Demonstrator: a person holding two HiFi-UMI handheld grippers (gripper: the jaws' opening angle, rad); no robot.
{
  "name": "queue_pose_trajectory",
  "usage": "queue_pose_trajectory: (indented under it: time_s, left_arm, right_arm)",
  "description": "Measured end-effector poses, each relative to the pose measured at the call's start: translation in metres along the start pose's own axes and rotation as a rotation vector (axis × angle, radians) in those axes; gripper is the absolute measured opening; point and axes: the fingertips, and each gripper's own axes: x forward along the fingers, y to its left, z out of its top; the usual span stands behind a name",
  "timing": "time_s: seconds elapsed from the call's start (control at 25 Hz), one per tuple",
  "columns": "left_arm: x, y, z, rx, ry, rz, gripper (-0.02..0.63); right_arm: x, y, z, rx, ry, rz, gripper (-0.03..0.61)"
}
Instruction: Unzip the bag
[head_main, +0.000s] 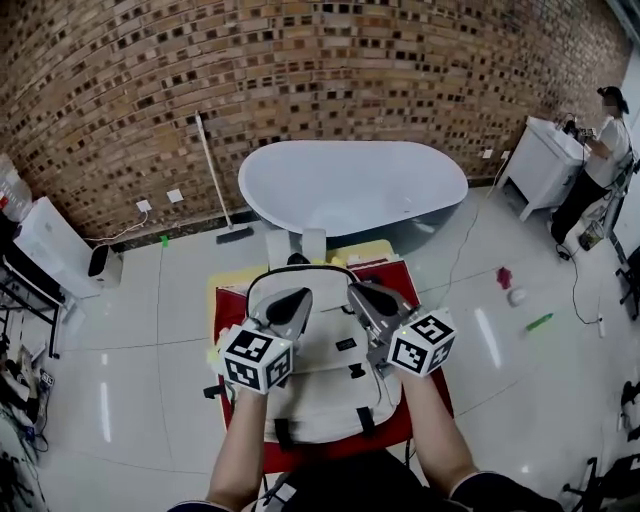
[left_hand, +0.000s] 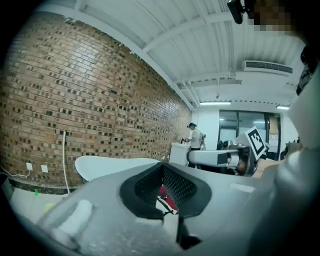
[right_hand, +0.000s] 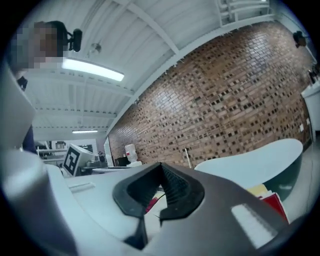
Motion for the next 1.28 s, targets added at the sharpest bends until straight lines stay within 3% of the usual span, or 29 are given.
queue_pose_trajectory:
  time_s: [0.16,0.32,0.56,0.8,1.28]
  left_arm:
    - [-0.025,-0.009,0.007,-0.021,-0.030,0.022,0.002]
    - [-0.047,-0.016,0.008,-0.012,-0.028,0.030,0.002]
    - [-0.080,-0.018,0.005,-0.022,-0.033,0.031,0.002]
    - [-0.109,-0.022,0.008,-0.012,-0.068,0.025,0.002]
    - [-0.118,-0.067,0.017,0.010,-0.081,0.033,0.002]
  right_arm:
    - [0.006,0.042,0.010,-0.119,-0.008,0.047,0.006]
    - [0.013,0.078,0.009,-0.174,-0.004,0.091,0.006]
    - [0.023,0.114,-0.002,-0.192,0.015,0.136,0.006]
    - [0.011,0.144,-0.008,-0.235,0.006,0.126,0.006]
    - [-0.035,0.160,0.006,-0.246,-0.024,0.129,0.006]
